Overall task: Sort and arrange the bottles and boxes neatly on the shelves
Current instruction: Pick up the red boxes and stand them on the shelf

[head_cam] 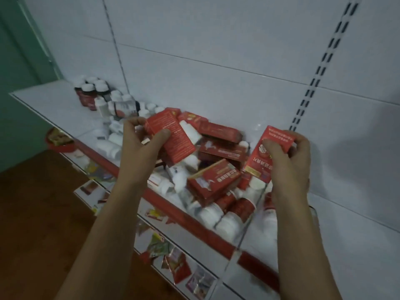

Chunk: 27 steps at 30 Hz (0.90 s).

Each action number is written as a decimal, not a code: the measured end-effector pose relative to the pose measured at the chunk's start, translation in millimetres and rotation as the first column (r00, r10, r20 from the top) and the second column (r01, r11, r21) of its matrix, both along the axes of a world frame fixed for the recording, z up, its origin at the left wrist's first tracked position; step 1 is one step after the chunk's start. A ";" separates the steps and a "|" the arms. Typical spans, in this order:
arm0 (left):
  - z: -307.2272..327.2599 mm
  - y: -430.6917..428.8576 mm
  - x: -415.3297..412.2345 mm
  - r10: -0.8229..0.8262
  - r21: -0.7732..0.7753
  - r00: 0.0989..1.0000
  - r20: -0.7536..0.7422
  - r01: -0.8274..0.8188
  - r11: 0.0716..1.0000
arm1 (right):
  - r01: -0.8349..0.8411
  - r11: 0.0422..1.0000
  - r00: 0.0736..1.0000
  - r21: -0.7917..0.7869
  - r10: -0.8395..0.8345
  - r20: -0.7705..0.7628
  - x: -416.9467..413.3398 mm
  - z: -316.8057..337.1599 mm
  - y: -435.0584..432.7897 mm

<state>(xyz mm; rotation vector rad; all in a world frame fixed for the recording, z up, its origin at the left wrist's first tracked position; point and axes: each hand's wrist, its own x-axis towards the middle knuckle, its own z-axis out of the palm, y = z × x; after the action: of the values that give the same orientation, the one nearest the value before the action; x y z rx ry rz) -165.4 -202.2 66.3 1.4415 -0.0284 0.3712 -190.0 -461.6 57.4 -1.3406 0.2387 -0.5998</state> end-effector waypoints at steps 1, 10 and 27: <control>0.9 23.9 5.0 0.037 0.050 0.999 0.002 -0.037 0.998 | -0.016 1.000 1.000 -0.017 0.016 0.007 7.2 1.7 26.3; -6.3 249.0 18.4 0.285 0.510 0.958 0.029 -0.259 0.820 | -0.225 0.909 0.969 -0.351 0.247 0.018 80.9 4.8 241.6; -54.4 472.9 155.5 0.442 0.632 0.897 -0.024 -0.329 0.702 | -0.418 0.655 0.898 -0.630 0.402 -0.178 277.3 -24.2 488.8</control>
<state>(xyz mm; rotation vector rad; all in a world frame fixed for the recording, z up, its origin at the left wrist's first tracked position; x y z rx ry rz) -9.9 270.7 11.9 2.1424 0.3379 0.6193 87.3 27.2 33.1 -2.0155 -0.3008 -0.2722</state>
